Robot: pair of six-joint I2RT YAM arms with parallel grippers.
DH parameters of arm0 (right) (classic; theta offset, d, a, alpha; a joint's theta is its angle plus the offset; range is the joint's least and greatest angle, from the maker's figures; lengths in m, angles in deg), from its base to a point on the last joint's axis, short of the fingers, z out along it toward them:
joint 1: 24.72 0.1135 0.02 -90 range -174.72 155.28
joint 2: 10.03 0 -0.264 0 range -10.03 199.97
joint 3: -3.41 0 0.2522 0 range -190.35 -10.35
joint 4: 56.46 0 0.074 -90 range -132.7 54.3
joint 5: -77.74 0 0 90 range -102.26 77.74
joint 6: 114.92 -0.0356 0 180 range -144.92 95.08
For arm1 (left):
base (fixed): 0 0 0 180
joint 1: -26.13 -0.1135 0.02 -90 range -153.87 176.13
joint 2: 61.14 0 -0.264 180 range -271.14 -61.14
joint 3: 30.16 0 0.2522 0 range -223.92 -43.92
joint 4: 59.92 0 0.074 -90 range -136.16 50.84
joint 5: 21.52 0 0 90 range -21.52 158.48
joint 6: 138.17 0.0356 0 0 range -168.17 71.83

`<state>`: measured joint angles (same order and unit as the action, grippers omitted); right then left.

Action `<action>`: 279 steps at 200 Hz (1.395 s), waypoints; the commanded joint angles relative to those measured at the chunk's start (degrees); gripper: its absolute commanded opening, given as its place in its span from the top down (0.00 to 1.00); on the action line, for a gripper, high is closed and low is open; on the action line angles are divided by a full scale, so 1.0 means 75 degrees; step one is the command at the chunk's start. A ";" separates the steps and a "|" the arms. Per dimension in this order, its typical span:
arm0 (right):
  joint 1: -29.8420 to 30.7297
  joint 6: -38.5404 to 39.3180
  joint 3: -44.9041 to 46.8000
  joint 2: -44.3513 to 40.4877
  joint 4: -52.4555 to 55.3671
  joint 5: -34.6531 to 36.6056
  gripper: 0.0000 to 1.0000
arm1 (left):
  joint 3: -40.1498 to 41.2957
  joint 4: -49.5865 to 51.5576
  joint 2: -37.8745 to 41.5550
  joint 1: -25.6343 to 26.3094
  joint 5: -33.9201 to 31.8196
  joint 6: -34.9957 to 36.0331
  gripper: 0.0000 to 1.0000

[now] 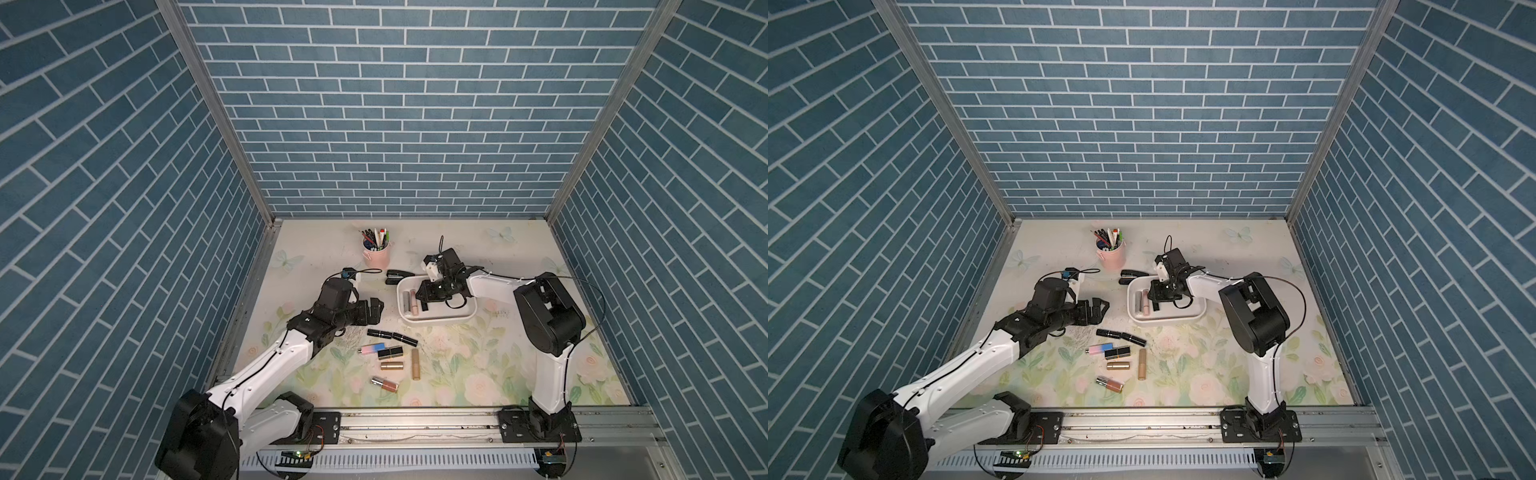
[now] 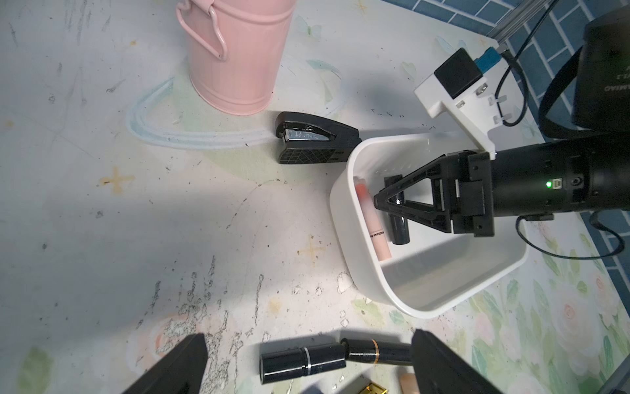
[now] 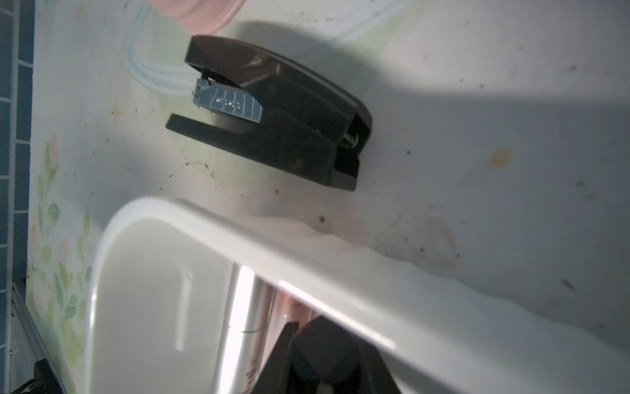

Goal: Put the lipstick into the storage box
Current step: Place the lipstick in the storage box, then pick up the lipstick at the center of the board.

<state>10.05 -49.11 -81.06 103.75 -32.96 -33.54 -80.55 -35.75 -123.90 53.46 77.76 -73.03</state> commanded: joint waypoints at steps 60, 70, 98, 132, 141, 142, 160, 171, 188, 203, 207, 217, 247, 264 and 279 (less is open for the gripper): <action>0.0019 0.0002 -0.0158 0.0120 0.0102 0.0071 0.63 | 0.0055 -0.0064 -0.0081 -0.0033 0.0046 0.0075 0.00; 0.0026 0.0008 -0.0153 0.0046 0.0125 0.0083 0.63 | 0.0055 -0.0063 -0.0084 -0.0035 0.0052 0.0078 0.00; 0.0041 0.0017 -0.0177 -0.0431 0.0226 0.0340 0.61 | 0.0042 -0.0118 -0.0045 -0.0034 0.0176 0.0092 0.00; 0.0262 0.0146 -0.0366 -0.1182 0.0790 0.0864 0.56 | 0.0064 -0.0422 0.0115 -0.0031 0.0582 0.0094 0.00; 0.0411 0.0196 -0.0414 -0.1397 0.1016 0.1057 0.54 | 0.0075 -0.0508 0.0162 -0.0034 0.0689 0.0098 0.00; 0.0431 0.0198 -0.0420 -0.1422 0.1037 0.1074 0.54 | 0.0077 -0.0515 0.0175 -0.0028 0.0698 0.0107 0.00; 0.0850 0.0229 -0.0387 -0.1836 0.1479 0.1493 0.52 | 0.0172 -0.0705 0.0354 -0.0023 0.0926 0.0093 0.00; 0.1141 0.0174 -0.0241 -0.2093 0.1660 0.1708 0.50 | 0.0279 -0.0849 0.0513 -0.0022 0.1080 0.0070 0.01; 0.1623 -0.0009 0.0149 -0.2450 0.1899 0.1927 0.49 | 0.0488 -0.1046 0.0796 0.0006 0.1259 0.0011 0.00; 0.2015 -0.0286 0.0591 -0.2816 0.2065 0.2202 0.48 | 0.0684 -0.1147 0.1104 0.0031 0.1335 -0.0053 0.00; 0.2117 -0.0355 0.0718 -0.2910 0.2088 0.2204 0.48 | 0.0733 -0.1182 0.1202 0.0027 0.1357 -0.0078 0.00; 0.2379 -0.0532 0.0989 -0.3136 0.2182 0.2506 0.47 | 0.0894 -0.1223 0.1447 0.0041 0.1385 -0.0143 0.00; 0.3119 -0.1217 0.1606 -0.3625 0.2268 0.2882 0.45 | 0.1356 -0.1266 0.2184 0.0059 0.1464 -0.0234 0.00; 0.3496 -0.1542 0.1880 -0.3660 0.2178 0.2962 0.45 | 0.1491 -0.1216 0.2574 0.0059 0.1392 -0.0296 0.00; 0.3742 -0.1760 0.2059 -0.3544 0.2096 0.2987 0.45 | 0.1576 -0.1215 0.2882 0.0069 0.1341 -0.0387 0.01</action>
<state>35.49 -56.93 -67.58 77.69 -17.86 -13.93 -69.62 -43.88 -105.47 53.77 87.70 -74.76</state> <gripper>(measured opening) 0.552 0.995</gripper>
